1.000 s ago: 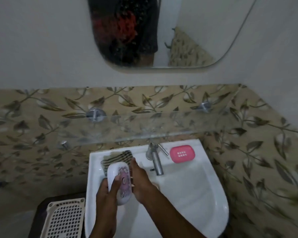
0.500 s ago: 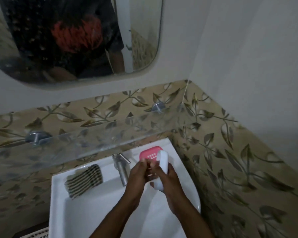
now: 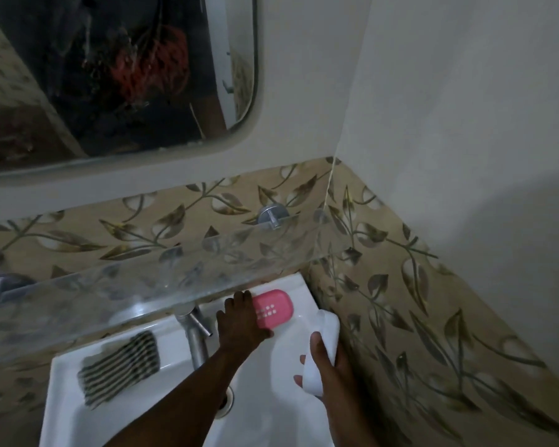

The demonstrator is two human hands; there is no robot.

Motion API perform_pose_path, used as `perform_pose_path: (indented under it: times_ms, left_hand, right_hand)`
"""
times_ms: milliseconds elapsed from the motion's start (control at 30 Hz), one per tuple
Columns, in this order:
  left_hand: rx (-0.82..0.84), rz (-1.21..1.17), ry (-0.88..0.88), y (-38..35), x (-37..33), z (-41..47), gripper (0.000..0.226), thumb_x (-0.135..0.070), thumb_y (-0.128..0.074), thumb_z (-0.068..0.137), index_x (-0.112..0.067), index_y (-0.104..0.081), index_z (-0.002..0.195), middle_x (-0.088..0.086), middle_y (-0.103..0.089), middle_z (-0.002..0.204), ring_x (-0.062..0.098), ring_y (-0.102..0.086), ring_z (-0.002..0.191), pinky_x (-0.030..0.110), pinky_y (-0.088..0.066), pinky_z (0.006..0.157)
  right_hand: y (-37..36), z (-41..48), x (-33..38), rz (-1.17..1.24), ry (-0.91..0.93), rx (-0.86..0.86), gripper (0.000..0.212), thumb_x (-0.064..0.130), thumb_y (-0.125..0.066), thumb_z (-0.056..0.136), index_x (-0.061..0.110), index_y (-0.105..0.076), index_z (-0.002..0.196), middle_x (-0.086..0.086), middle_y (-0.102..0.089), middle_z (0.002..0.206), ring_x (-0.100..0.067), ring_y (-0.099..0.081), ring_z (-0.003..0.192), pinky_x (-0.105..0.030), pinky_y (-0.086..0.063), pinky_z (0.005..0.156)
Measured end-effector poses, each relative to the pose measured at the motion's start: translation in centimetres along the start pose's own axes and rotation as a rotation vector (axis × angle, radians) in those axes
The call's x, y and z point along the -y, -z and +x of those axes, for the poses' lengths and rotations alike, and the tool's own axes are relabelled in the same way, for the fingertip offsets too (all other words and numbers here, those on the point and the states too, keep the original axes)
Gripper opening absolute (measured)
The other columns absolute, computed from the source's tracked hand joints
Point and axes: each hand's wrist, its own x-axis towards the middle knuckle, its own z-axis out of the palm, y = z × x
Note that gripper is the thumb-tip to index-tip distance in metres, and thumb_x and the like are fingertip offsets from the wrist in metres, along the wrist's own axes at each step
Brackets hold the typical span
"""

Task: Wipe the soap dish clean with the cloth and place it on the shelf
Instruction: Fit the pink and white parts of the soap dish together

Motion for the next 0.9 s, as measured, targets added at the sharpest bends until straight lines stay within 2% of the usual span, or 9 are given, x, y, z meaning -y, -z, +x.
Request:
perform_pose_path:
  times_ms: [133,267,400,467,600,667,733,800,900]
  left_hand:
    - [0.022,0.028,-0.035,0.4,0.0,0.4,0.088,-0.063,-0.073,0.061,-0.018,-0.045,0.131,0.005,-0.047,0.131,0.026,-0.046,0.124,0.042,-0.041,0.097]
    - [0.010,-0.155,-0.070,2.1,0.1,-2.0,0.086,-0.062,-0.074,0.051,-0.016,-0.048,0.119,0.004,-0.048,0.115,0.024,-0.052,0.108,0.034,-0.048,0.082]
    - [-0.034,-0.361,-0.103,5.4,0.1,-7.1,0.084,-0.063,-0.076,0.046,-0.022,-0.047,0.113,-0.003,-0.042,0.107,0.013,-0.049,0.095,0.021,-0.042,0.069]
    - [-0.045,-0.451,-0.134,7.4,0.1,-9.8,0.083,-0.060,-0.079,0.048,-0.025,-0.044,0.114,-0.005,-0.040,0.107,0.008,-0.047,0.094,0.013,-0.040,0.067]
    - [-0.100,-0.702,-0.153,11.0,1.2,-14.5,0.080,-0.052,-0.085,0.048,-0.030,-0.044,0.113,-0.014,-0.044,0.111,-0.003,-0.051,0.096,0.005,-0.043,0.067]
    - [-0.129,-0.848,-0.146,12.8,1.8,-16.4,0.081,-0.049,-0.087,0.047,-0.030,-0.049,0.116,-0.017,-0.050,0.113,-0.002,-0.056,0.098,0.008,-0.048,0.073]
    - [-0.147,-1.017,-0.133,14.6,2.4,-18.0,0.081,-0.047,-0.089,0.045,-0.032,-0.053,0.117,-0.010,-0.058,0.117,0.006,-0.062,0.102,0.024,-0.057,0.082]
    - [-0.181,-1.214,-0.142,16.3,2.9,-18.9,0.081,-0.042,-0.090,0.045,-0.030,-0.057,0.118,0.001,-0.064,0.118,0.017,-0.066,0.104,0.042,-0.059,0.085]
    - [-0.229,-1.577,-0.183,17.3,3.6,-19.6,0.081,-0.024,-0.088,0.050,-0.017,-0.056,0.124,0.011,-0.066,0.120,0.025,-0.066,0.108,0.040,-0.058,0.085]
  right_hand:
    - [0.3,-0.3,1.8,0.164,-0.103,0.071,0.083,0.053,-0.061,0.080,0.019,-0.028,0.148,-0.014,-0.054,0.114,-0.032,-0.054,0.105,-0.044,-0.051,0.060]
    - [0.8,-1.9,2.7,0.014,0.016,0.143,0.097,0.063,-0.065,0.060,0.021,-0.036,0.142,-0.015,-0.055,0.126,-0.030,-0.061,0.105,-0.033,-0.057,0.054]
    - [0.8,-4.9,3.7,-0.318,0.451,0.100,0.096,0.075,-0.069,0.055,0.031,-0.044,0.137,0.001,-0.058,0.126,-0.015,-0.063,0.103,-0.036,-0.060,0.078]
    - [0.7,-6.1,4.7,-0.463,0.617,0.116,0.097,0.075,-0.073,0.056,0.035,-0.039,0.137,0.012,-0.047,0.136,-0.009,-0.051,0.121,-0.018,-0.049,0.092]
    - [-0.1,-7.8,6.3,-0.628,0.812,0.213,0.097,0.075,-0.075,0.052,0.044,-0.039,0.137,0.018,-0.043,0.142,0.000,-0.043,0.130,-0.022,-0.038,0.107]
    - [-1.0,-9.0,7.1,-0.705,0.877,0.244,0.088,0.077,-0.075,0.048,0.061,-0.038,0.126,0.027,-0.043,0.137,0.009,-0.044,0.124,-0.016,-0.037,0.102]
    - [-2.2,-10.1,7.9,-0.753,0.918,0.281,0.084,0.081,-0.072,0.048,0.066,-0.037,0.123,0.033,-0.041,0.135,0.014,-0.042,0.122,-0.011,-0.035,0.098]
    - [-3.3,-11.2,8.6,-0.734,0.922,0.337,0.089,0.079,-0.073,0.049,0.057,-0.042,0.129,0.024,-0.045,0.139,0.012,-0.044,0.124,-0.012,-0.038,0.098]
    - [-5.0,-12.7,8.6,-0.720,0.927,0.444,0.090,0.065,-0.075,0.058,0.039,-0.046,0.139,0.018,-0.049,0.139,0.009,-0.048,0.121,-0.010,-0.043,0.095]
